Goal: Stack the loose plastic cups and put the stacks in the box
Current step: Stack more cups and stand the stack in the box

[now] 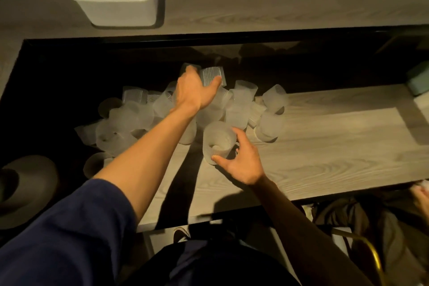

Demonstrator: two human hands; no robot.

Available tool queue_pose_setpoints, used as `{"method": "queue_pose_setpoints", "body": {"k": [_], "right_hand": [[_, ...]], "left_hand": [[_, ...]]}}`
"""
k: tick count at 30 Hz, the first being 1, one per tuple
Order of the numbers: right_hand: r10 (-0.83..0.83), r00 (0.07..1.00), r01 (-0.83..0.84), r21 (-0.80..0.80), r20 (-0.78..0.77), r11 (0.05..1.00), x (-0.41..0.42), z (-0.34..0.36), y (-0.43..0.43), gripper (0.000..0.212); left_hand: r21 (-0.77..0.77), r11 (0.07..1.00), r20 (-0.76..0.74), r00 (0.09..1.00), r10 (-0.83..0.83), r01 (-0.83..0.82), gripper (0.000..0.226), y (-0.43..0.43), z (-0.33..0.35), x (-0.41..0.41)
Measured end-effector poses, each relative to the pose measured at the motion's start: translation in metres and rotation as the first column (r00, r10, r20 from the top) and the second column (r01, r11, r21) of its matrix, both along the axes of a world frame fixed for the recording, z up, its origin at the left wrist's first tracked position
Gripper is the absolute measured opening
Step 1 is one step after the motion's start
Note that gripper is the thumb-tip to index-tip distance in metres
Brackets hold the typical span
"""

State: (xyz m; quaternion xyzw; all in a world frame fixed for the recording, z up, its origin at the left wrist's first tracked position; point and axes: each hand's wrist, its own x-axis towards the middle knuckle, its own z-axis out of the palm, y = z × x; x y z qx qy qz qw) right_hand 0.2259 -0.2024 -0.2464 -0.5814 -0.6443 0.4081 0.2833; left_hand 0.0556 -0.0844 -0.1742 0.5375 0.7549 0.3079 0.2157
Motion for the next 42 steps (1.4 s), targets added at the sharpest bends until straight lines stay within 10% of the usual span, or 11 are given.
{"method": "queue_pose_setpoints", "body": {"k": [8, 22, 30, 42], "right_hand": [[0.007, 1.000, -0.007, -0.043, 0.001, 0.999, 0.002, -0.002, 0.016, 0.082], [0.014, 1.000, -0.013, -0.043, 0.023, 0.999, 0.002, -0.001, 0.017, 0.084], [-0.007, 1.000, 0.007, -0.013, 0.002, 1.000, -0.001, -0.002, 0.011, 0.082], [-0.027, 1.000, 0.026, -0.028, -0.008, 0.999, -0.003, 0.003, 0.003, 0.081]], "left_hand": [[-0.208, 0.975, -0.103, 0.993, 0.055, -0.075, 0.092, 0.028, -0.007, 0.009], [-0.084, 0.995, 0.088, 0.994, 0.069, -0.062, 0.066, 0.019, 0.013, 0.005], [0.218, 0.966, 0.245, 0.951, -0.189, 0.136, 0.051, -0.009, 0.037, -0.013], [0.101, 0.842, 0.105, 0.836, -0.538, 0.530, 0.059, -0.068, 0.045, -0.036]]}}
